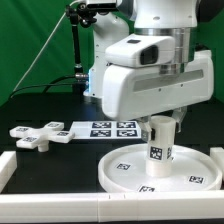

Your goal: Assemble round table

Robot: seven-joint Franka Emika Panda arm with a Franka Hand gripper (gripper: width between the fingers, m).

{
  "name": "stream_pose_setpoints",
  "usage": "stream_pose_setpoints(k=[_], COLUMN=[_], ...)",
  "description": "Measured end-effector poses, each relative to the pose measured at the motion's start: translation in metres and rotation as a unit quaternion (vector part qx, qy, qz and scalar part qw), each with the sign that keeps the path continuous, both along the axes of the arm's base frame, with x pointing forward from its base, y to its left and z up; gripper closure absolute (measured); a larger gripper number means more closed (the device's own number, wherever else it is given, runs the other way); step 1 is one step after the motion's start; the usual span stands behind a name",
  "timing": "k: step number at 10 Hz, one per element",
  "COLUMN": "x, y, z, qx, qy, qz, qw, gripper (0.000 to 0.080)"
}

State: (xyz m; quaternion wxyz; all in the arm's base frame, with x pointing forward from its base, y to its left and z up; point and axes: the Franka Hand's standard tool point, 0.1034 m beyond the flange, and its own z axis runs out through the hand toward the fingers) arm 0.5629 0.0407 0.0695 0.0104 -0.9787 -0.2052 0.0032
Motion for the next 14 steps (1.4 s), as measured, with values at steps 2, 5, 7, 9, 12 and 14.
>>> stream_pose_setpoints(k=[2, 5, 7, 9, 12, 14], x=[0.0002, 0.0004, 0.0005, 0.0003, 0.0003, -0.0012], y=[-0.0003, -0.0013, -0.0019, -0.0039, -0.0033, 0.0001], z=[0.0001, 0.0002, 0.0002, 0.0002, -0.0004, -0.0010], qx=[0.002, 0.003, 0.005, 0.014, 0.017, 0.025], qy=[0.001, 0.004, 0.006, 0.013, 0.015, 0.025], qz=[-0.107, -0.216, -0.284, -0.410, -0.537, -0.629], qw=[0.994, 0.976, 0.959, 0.912, 0.843, 0.777], gripper=[0.0392, 0.0392, 0.0392, 0.0392, 0.0392, 0.0392])
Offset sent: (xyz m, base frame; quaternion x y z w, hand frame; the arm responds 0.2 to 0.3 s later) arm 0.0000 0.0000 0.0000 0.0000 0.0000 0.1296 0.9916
